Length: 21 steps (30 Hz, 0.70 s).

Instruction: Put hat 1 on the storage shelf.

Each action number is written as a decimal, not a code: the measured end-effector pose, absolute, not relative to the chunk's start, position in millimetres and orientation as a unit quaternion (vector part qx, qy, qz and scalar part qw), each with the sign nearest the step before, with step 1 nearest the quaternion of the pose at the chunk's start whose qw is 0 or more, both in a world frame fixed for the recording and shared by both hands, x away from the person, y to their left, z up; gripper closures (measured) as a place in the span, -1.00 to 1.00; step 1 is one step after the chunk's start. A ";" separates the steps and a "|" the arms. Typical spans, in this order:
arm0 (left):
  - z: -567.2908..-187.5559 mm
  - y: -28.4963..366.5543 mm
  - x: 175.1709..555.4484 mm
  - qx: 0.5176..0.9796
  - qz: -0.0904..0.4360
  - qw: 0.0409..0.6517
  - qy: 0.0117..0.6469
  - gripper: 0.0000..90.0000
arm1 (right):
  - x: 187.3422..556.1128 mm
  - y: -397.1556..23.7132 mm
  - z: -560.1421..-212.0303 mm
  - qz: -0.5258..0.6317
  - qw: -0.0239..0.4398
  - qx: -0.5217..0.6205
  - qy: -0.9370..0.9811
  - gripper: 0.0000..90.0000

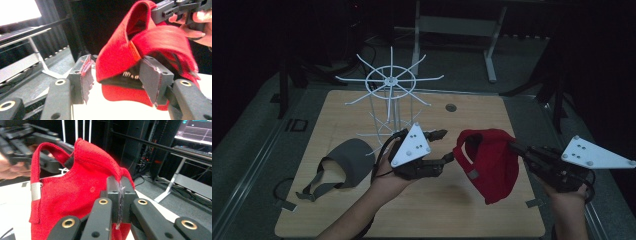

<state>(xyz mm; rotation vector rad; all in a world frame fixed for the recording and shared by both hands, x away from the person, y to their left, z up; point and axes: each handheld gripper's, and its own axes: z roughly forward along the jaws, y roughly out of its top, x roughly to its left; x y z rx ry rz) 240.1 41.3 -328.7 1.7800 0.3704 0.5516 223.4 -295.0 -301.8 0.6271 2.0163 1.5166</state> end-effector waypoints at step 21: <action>-376.4 69.8 199.7 0.761 0.189 0.597 0.170 0.00 | 248.1 -283.9 -262.9 0.581 0.290 0.249 0.719 0.98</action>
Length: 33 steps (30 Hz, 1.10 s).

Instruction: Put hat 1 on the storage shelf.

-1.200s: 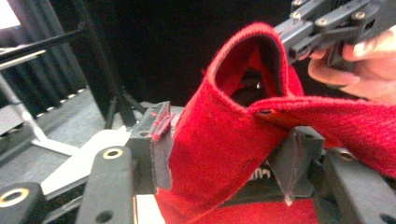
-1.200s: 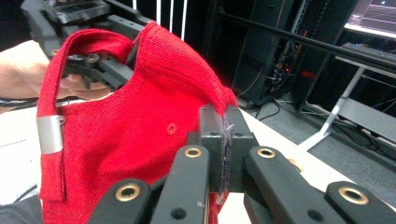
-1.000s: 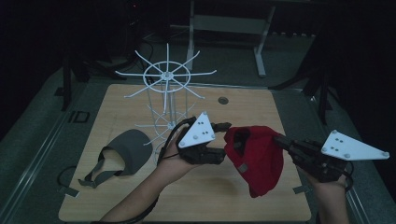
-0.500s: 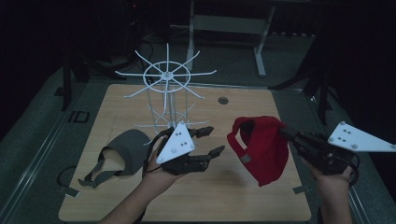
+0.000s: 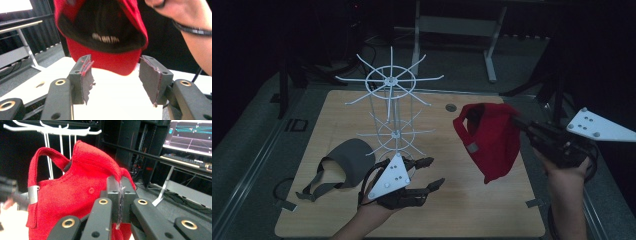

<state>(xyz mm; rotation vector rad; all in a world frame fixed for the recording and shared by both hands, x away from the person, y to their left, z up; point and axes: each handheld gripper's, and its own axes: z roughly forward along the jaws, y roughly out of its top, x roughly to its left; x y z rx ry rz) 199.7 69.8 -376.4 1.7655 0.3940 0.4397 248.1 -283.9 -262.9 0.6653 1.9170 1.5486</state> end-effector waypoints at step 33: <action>-464.4 103.8 191.5 0.766 0.170 0.568 0.246 0.01 | 269.7 -214.5 -257.1 0.573 0.275 0.216 0.741 0.98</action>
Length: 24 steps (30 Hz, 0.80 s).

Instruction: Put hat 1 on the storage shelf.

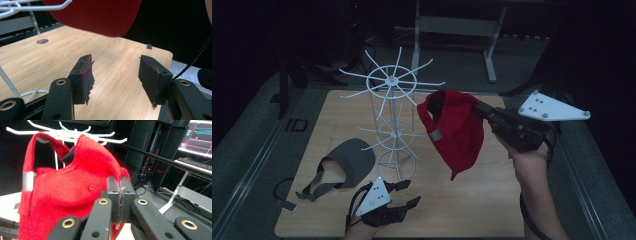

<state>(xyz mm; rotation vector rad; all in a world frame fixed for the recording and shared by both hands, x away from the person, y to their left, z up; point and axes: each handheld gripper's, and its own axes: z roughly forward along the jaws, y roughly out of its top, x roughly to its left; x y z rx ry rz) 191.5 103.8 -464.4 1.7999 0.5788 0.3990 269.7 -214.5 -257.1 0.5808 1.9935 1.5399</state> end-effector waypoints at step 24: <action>-485.8 130.4 198.1 0.755 0.180 0.561 0.288 0.01 | 263.3 -237.2 -291.2 0.597 0.219 0.205 0.744 0.28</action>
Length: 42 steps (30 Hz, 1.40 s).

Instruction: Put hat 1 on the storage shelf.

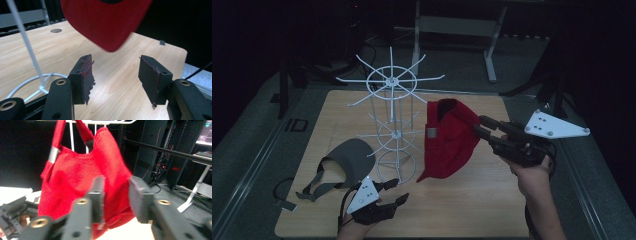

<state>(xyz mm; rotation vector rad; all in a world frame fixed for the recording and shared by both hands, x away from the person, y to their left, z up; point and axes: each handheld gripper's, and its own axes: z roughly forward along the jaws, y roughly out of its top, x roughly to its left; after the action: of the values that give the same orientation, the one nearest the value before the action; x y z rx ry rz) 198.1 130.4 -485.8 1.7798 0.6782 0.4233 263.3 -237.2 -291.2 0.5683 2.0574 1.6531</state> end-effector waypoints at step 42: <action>-528.5 200.6 191.0 0.735 0.207 0.533 0.365 0.01 | 274.3 -325.6 -451.5 0.525 0.197 0.360 0.745 -0.70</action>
<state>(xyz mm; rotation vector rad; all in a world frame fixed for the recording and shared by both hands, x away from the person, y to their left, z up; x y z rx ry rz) 191.0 200.6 -528.5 1.7527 0.8697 0.4938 274.3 -325.6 -451.5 1.0069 2.0865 1.4710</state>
